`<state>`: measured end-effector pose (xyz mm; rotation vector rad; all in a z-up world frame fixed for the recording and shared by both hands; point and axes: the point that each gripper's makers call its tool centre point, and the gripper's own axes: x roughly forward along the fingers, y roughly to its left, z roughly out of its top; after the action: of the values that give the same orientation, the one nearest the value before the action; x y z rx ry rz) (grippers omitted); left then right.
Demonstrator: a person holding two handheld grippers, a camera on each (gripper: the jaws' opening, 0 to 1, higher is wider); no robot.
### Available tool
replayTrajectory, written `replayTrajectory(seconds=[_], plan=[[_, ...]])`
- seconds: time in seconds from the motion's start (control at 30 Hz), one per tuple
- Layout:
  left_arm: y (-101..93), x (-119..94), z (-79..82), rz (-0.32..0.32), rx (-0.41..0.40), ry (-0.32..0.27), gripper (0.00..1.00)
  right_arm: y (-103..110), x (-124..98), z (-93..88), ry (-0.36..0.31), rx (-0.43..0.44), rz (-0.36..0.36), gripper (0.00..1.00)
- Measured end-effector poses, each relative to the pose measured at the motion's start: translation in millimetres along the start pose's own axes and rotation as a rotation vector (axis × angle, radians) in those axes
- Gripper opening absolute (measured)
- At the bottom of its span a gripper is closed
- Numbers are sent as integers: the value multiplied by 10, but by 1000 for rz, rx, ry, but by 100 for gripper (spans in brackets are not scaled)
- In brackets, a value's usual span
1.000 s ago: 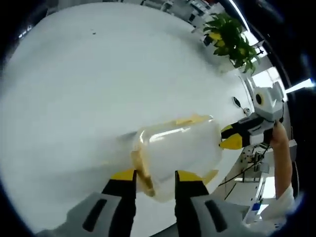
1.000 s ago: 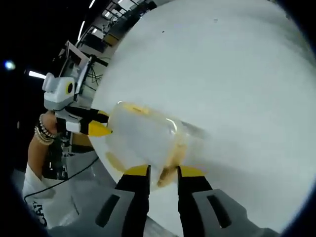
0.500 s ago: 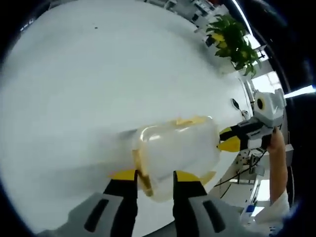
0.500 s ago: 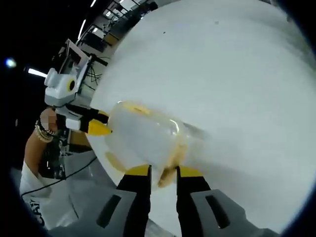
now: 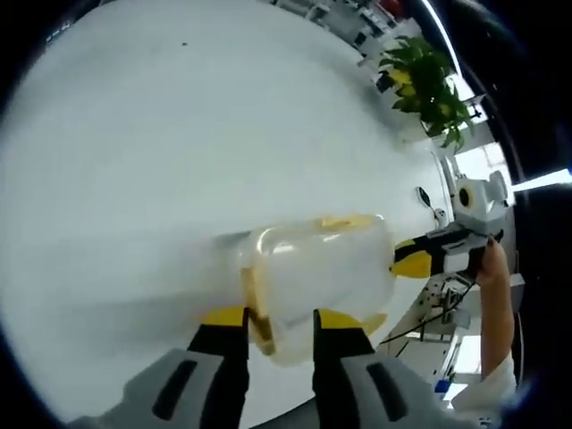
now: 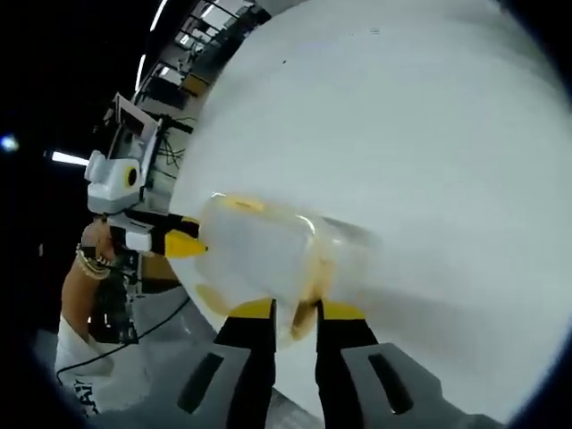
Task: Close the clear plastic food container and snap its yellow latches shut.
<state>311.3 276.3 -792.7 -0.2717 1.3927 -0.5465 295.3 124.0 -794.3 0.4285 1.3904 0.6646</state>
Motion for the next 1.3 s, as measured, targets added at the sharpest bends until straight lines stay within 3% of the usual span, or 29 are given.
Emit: replayTrajectory(seconds=[0.47,0.67,0.8,1.03,1.3], plan=[[-15,1,3,-2,9,-3,21,37,29,93,2,-38,-7,14],[-4,-18,-10,-36,29,-76,22,71,14,98,-9,-108,-33,15],[-29,-21,2,-21,35,-84,22,71,-11,121,4,-222,-127,16],[-23,-23,9,-7,54,-94,22,94,-36,121,64,-347,-250,17],[-55,-82,93,111,312,-137,23,116,-64,160,158,-541,-437,19]])
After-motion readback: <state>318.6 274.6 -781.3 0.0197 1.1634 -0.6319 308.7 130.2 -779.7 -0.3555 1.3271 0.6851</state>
